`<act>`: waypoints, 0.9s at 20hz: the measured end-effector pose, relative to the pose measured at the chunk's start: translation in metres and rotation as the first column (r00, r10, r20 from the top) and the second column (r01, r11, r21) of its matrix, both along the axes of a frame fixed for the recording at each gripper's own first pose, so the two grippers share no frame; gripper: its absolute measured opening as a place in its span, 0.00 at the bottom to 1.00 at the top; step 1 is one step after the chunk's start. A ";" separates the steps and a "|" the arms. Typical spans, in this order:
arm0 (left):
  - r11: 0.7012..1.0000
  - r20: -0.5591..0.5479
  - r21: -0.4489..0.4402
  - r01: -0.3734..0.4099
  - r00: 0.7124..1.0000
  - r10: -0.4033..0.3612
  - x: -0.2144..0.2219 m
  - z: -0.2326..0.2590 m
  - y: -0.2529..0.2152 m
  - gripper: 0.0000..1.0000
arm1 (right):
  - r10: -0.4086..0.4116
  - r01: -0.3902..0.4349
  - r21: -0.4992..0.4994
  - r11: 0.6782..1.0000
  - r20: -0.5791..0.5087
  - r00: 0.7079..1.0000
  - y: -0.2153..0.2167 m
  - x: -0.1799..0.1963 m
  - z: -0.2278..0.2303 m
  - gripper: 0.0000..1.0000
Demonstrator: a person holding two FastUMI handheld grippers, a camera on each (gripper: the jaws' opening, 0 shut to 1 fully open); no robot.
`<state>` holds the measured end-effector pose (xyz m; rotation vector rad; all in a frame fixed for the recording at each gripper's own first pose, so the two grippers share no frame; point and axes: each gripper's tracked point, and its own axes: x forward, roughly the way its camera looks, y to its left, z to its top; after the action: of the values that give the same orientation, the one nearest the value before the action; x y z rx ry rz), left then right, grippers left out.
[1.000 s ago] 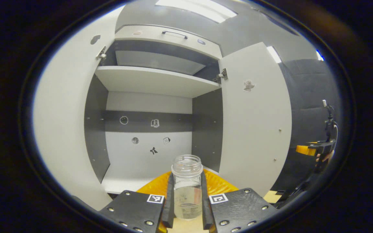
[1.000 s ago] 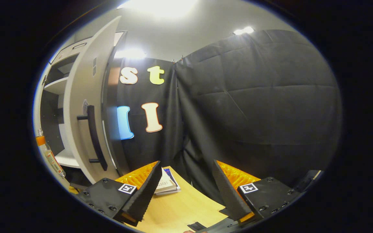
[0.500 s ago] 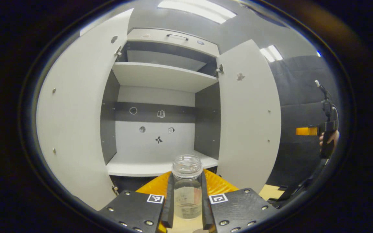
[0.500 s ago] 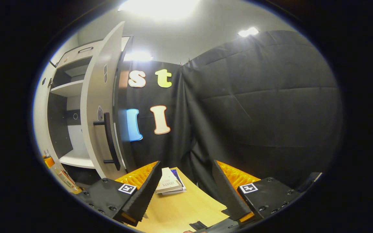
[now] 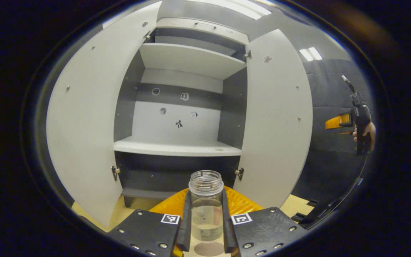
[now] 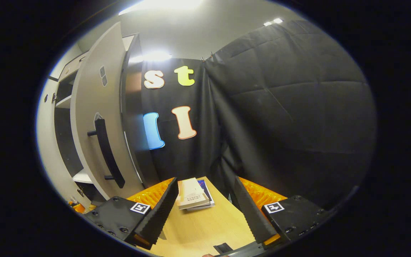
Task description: Grasp the bottle in the cabinet with the left hand and place it on the coaster, then close the right door with the right hand and the left door with the left hand.
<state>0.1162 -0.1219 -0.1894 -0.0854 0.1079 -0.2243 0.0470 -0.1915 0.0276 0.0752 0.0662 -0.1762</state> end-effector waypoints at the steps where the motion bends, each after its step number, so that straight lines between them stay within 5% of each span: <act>1: 1.000 -0.019 -0.006 -0.016 1.000 0.016 -0.003 -0.014 -0.003 0.37 | 0.004 -0.004 -0.006 1.000 -0.004 1.000 0.000 0.002 0.000 1.00; 6: 0.993 -0.096 0.064 -0.096 0.990 0.102 0.001 -0.081 -0.007 0.39 | 0.038 -0.039 -0.056 0.998 -0.007 0.999 -0.002 -0.008 0.012 1.00; 18: 0.987 -0.139 0.159 -0.031 0.989 0.054 -0.012 -0.146 -0.048 0.42 | -0.023 0.018 -0.070 0.997 -0.068 0.997 -0.019 -0.022 -0.001 0.99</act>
<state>0.1038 -0.1695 -0.3355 0.0523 0.2659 -0.1663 0.0254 -0.2107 0.0270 0.0004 0.1278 -0.2016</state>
